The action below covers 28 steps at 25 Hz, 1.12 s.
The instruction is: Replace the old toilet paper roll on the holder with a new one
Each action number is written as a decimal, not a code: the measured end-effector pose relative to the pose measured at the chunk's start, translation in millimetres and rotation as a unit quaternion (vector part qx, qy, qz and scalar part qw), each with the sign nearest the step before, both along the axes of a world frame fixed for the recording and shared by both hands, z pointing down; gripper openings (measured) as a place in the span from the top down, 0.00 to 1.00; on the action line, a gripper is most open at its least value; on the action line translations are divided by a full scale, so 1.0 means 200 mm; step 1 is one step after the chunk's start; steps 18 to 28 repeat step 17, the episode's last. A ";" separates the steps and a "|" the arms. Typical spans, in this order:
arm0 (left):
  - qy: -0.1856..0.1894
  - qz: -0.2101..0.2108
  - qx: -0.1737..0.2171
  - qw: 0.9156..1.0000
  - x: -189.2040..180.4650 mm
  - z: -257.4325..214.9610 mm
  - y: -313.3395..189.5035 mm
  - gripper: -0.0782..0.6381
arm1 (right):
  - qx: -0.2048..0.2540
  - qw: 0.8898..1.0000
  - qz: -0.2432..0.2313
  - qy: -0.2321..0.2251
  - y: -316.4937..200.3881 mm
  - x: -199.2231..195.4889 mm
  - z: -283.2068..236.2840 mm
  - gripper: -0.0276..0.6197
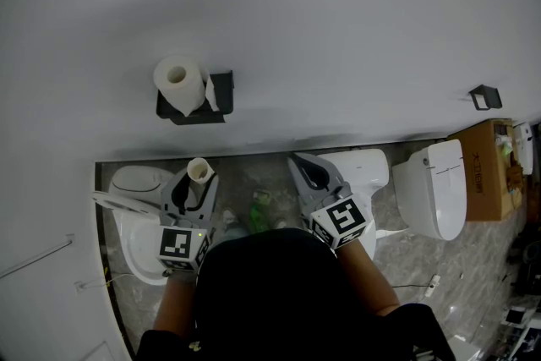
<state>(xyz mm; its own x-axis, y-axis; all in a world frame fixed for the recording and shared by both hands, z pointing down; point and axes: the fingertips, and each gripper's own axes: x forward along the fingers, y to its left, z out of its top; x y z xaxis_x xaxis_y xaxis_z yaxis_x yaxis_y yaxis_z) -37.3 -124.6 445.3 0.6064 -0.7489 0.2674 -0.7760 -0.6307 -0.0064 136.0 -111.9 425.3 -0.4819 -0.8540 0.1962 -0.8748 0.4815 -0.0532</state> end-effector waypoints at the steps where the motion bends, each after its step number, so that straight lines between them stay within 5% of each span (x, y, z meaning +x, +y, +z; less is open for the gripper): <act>1: 0.000 0.000 0.000 1.000 0.00 0.00 0.00 0.62 | -0.001 1.000 0.000 0.000 0.00 0.00 0.00 0.96; 28: 0.003 -0.010 -0.007 1.000 -0.06 0.02 -0.03 0.62 | -0.014 1.000 0.003 0.003 -0.04 -0.04 0.04 0.96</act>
